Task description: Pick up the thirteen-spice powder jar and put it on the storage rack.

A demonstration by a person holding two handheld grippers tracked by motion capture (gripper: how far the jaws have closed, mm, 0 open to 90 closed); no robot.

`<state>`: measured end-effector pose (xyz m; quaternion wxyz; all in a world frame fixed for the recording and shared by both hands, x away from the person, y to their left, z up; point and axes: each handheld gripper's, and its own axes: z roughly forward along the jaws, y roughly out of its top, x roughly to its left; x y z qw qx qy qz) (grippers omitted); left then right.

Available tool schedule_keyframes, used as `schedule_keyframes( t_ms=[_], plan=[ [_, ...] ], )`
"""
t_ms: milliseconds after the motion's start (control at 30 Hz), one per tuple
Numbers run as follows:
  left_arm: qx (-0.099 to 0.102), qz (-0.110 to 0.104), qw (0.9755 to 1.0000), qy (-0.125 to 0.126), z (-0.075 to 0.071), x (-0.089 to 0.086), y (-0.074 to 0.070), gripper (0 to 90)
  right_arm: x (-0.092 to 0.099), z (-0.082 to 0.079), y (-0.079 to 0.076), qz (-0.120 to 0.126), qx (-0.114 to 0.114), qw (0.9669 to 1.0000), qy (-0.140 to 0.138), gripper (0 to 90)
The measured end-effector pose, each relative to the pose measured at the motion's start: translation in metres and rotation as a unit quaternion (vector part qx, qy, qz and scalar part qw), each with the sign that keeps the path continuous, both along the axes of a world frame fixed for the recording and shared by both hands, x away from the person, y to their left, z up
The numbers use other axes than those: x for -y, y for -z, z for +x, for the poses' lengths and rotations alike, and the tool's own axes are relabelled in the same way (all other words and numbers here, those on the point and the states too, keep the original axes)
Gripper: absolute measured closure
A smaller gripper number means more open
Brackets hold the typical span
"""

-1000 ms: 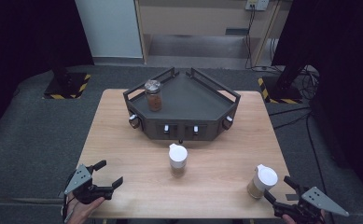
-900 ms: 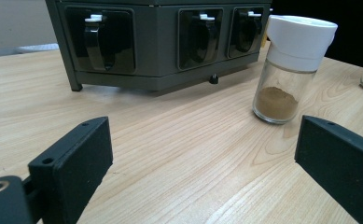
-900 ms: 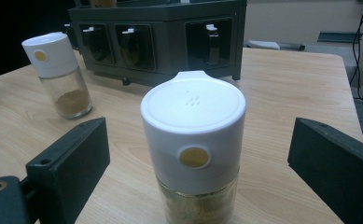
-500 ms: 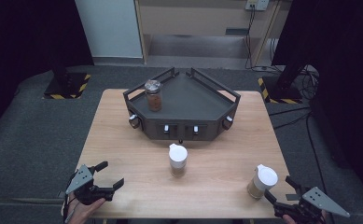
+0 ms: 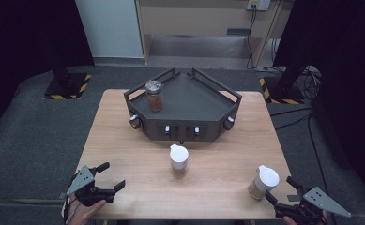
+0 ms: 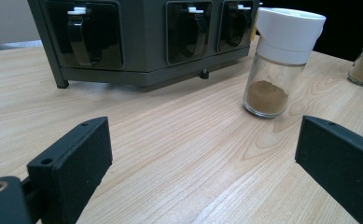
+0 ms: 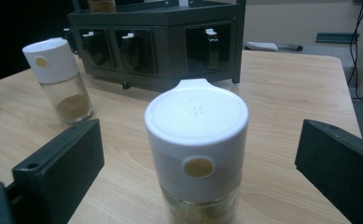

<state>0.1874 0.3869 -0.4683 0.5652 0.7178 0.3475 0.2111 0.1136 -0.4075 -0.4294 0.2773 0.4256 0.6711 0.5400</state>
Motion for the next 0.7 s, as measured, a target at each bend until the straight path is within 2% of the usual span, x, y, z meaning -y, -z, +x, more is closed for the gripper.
schedule_keyframes(
  t_ms=[333, 400, 700],
  plan=[
    [-0.009, -0.002, 1.0000, 0.000, 0.002, -0.001, 0.000, 2.5, -0.008, 0.008, -0.019, -0.004, -0.004, 0.9998, -0.018, 1.1],
    [-0.007, -0.003, 1.0000, 0.000, 0.002, -0.001, 0.001, 2.5, -0.009, 0.012, -0.024, -0.001, -0.005, 0.9997, -0.023, 1.4],
    [-0.010, -0.004, 0.9999, -0.001, 0.002, -0.002, 0.001, 2.5, -0.027, 0.040, -0.052, -0.022, -0.013, 0.9975, -0.066, 2.8]
  ],
)
